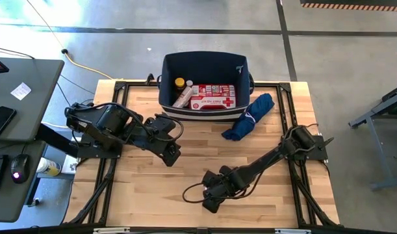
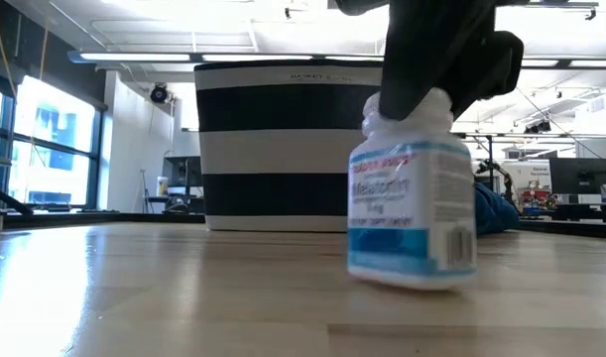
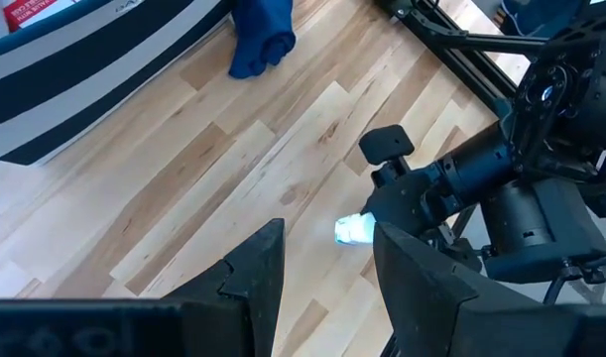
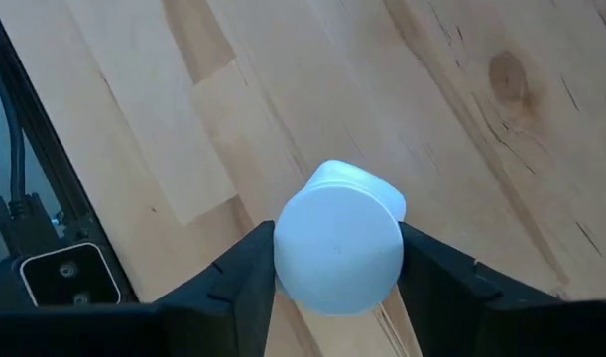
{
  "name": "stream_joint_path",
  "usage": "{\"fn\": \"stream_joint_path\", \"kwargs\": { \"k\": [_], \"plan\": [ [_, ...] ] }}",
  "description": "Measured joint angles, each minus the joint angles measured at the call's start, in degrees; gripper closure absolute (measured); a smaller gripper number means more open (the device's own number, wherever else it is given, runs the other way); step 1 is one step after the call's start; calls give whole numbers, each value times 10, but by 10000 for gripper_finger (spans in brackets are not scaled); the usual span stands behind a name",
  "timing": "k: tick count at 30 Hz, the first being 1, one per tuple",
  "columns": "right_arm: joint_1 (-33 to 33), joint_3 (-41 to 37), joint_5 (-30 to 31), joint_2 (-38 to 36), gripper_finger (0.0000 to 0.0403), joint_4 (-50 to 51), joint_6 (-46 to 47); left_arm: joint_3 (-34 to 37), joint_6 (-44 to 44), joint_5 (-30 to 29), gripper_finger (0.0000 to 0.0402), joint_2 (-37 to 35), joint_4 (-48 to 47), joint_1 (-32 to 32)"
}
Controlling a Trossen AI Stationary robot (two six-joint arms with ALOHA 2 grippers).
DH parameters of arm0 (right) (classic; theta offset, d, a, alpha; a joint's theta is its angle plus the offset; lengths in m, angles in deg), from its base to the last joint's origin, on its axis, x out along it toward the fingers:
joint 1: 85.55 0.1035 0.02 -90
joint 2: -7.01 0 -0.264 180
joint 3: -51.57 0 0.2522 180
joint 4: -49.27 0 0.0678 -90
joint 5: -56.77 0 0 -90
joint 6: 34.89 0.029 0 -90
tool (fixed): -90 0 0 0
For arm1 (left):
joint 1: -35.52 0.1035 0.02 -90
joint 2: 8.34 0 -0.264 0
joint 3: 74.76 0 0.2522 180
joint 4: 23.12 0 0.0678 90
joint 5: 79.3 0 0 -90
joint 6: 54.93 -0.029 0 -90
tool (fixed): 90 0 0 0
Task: Pick & place medical supplies in basket/bin
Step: Put the white pill bottle into the blue bin
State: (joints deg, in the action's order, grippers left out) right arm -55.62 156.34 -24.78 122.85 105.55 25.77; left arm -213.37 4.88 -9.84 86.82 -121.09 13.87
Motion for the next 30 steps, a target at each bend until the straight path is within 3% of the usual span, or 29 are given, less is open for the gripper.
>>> {"fn": "stream_joint_path", "kwargs": {
  "k": [6, 15, 23, 30],
  "plan": [
    [-6, -1, 5, -32, 214, 1, -21, 0, 0, 0, 213, 0, 0, 0],
    [-55, 0, 52, -123, 234, 4, -79, 0, -21, 0, 213, 0, -5, 0],
    [-158, 0, 106, -239, 222, -34, -172, 0, -50, -30, 213, -16, -32, 12],
    [-286, 1, 56, -285, 235, -125, -239, 0, -117, -62, 213, -60, -34, 63]
  ]
}}
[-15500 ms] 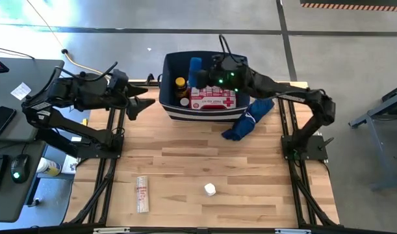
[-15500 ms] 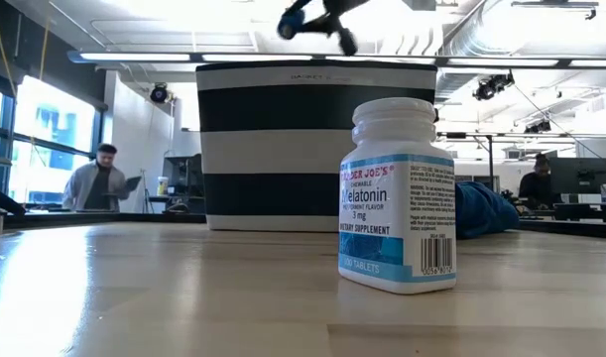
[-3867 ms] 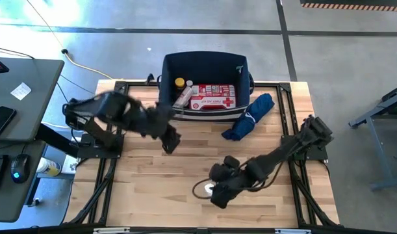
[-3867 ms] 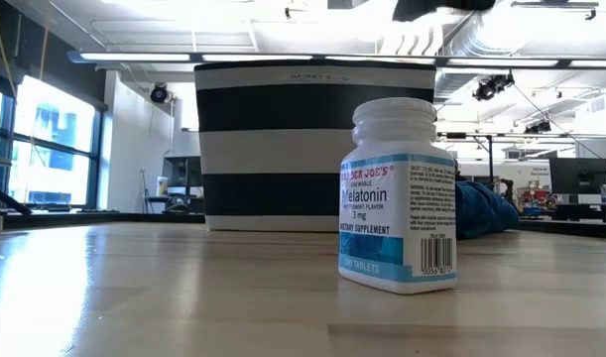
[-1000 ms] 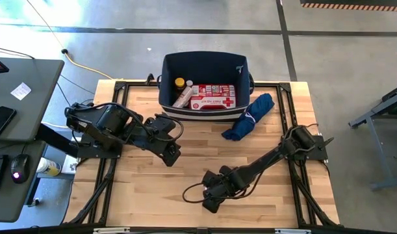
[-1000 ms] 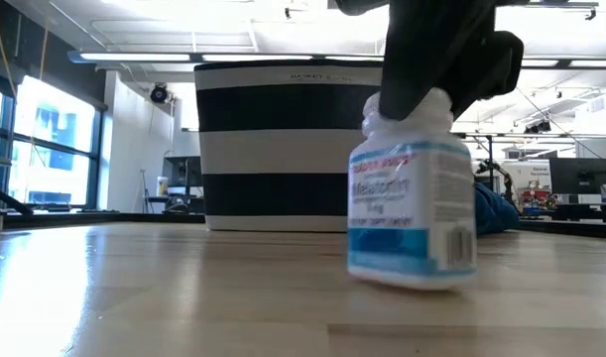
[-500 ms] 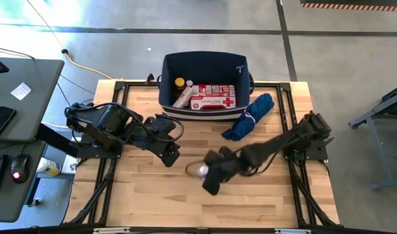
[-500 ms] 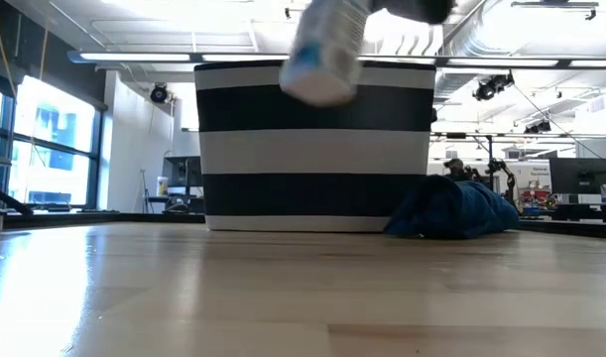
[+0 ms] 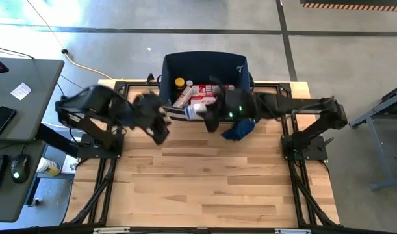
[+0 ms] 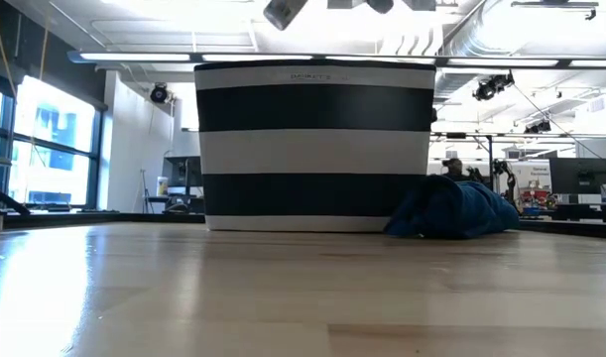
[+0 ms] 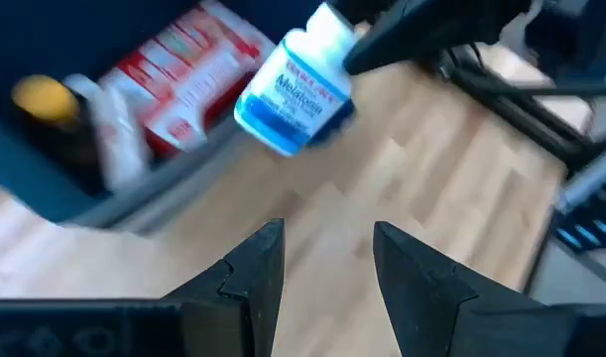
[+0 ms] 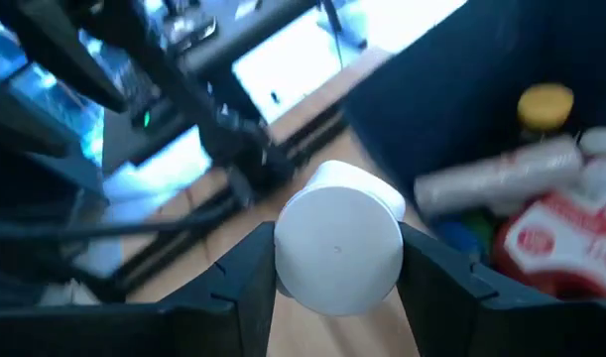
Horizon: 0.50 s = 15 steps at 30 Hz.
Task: Pick & place medical supplies in basket/bin
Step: Put the white pill bottle into the blue bin
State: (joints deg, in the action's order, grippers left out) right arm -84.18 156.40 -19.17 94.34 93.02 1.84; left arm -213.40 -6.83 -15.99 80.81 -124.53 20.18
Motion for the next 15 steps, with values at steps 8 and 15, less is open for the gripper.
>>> {"fn": "stream_joint_path", "kwargs": {
  "k": [8, 15],
  "plan": [
    [-125, 0, -83, 30, 228, -58, -14, 0, -110, -42, 213, -53, -4, 88],
    [-208, 0, -133, 69, 235, -83, -31, 0, -214, -44, 213, -69, -25, 176]
  ]
}}
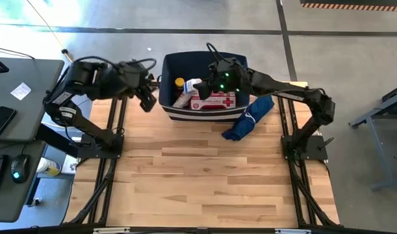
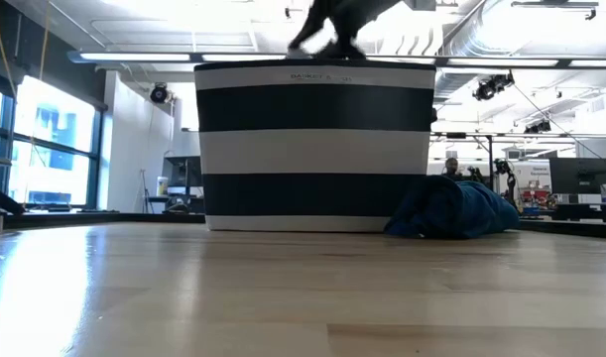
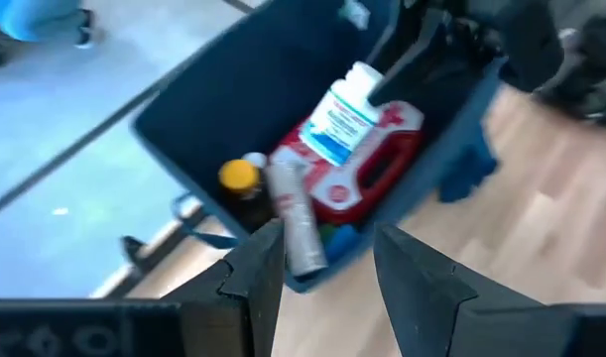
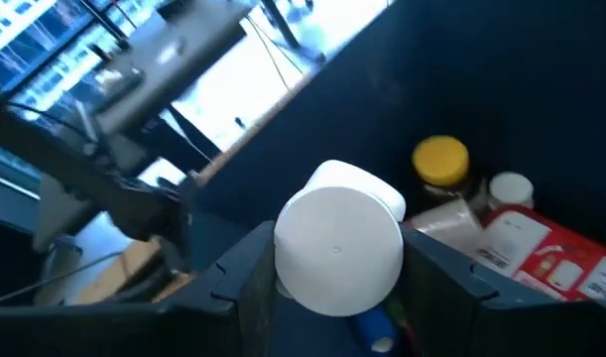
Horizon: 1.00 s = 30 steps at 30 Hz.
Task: Pick & place medical supplies in basket/bin
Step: Put the white pill bottle into the blue bin
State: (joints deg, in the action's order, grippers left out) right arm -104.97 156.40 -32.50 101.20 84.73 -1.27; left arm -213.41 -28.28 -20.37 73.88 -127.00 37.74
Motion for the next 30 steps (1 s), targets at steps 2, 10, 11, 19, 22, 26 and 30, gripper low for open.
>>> {"fn": "stream_joint_path", "kwargs": {
  "k": [2, 10, 11, 19, 22, 26, 30],
  "plan": [
    [-17, 0, -23, 20, 233, -1, -1, 0, -23, 2, 213, -1, 0, 27],
    [-34, -1, -101, 104, 229, -15, 24, 0, -90, 52, 213, 6, 12, 124],
    [-31, -1, -107, 111, 230, -12, 24, 0, -97, 68, 213, 7, 20, 133],
    [-14, 0, -113, 152, 226, 5, 24, 0, -148, 137, 213, 9, 65, 159],
    [-10, 2, -116, 165, 229, 3, 24, 0, -156, 142, 213, 9, 74, 158],
    [-8, 2, -116, 178, 226, 1, 25, 0, -159, 153, 213, 9, 77, 158],
    [-8, 2, -109, 188, 220, 3, 25, 0, -159, 156, 213, 9, 77, 158]
  ]
}}
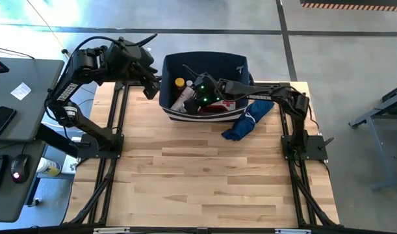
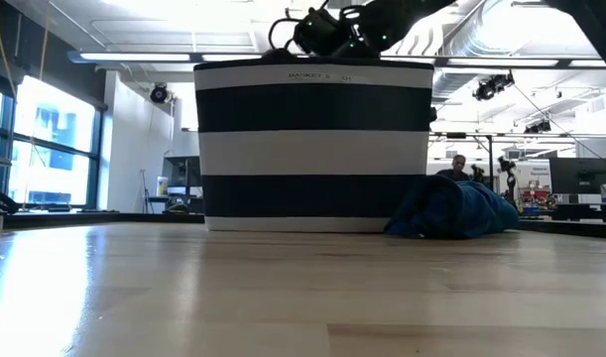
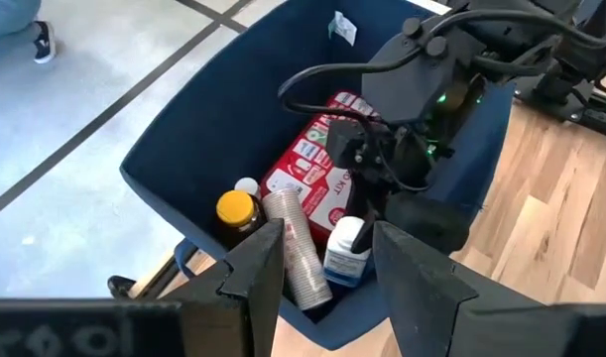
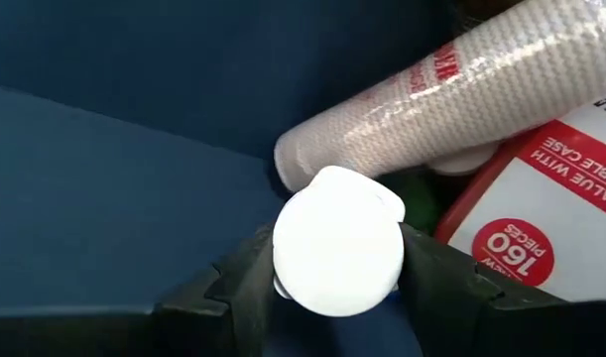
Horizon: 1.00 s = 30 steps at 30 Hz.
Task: Pick & place medical supplies in basket/bin
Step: Put the white pill bottle into the blue bin, then return to Home Position
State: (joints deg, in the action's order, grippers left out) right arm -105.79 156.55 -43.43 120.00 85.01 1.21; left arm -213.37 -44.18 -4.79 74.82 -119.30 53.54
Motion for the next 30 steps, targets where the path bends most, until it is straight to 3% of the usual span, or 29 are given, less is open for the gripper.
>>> {"fn": "stream_joint_path", "kwargs": {
  "k": [15, 24, 30],
  "plan": [
    [-9, -2, 66, 8, 202, 2, -6, 0, 16, 25, 213, 0, 0, 0],
    [-9, -3, 44, 5, 160, 4, -8, 0, 45, 48, 213, 0, 0, 0],
    [-9, -4, 38, -34, 139, 4, -13, 0, 61, 60, 213, -2, -2, 0]
  ]
}}
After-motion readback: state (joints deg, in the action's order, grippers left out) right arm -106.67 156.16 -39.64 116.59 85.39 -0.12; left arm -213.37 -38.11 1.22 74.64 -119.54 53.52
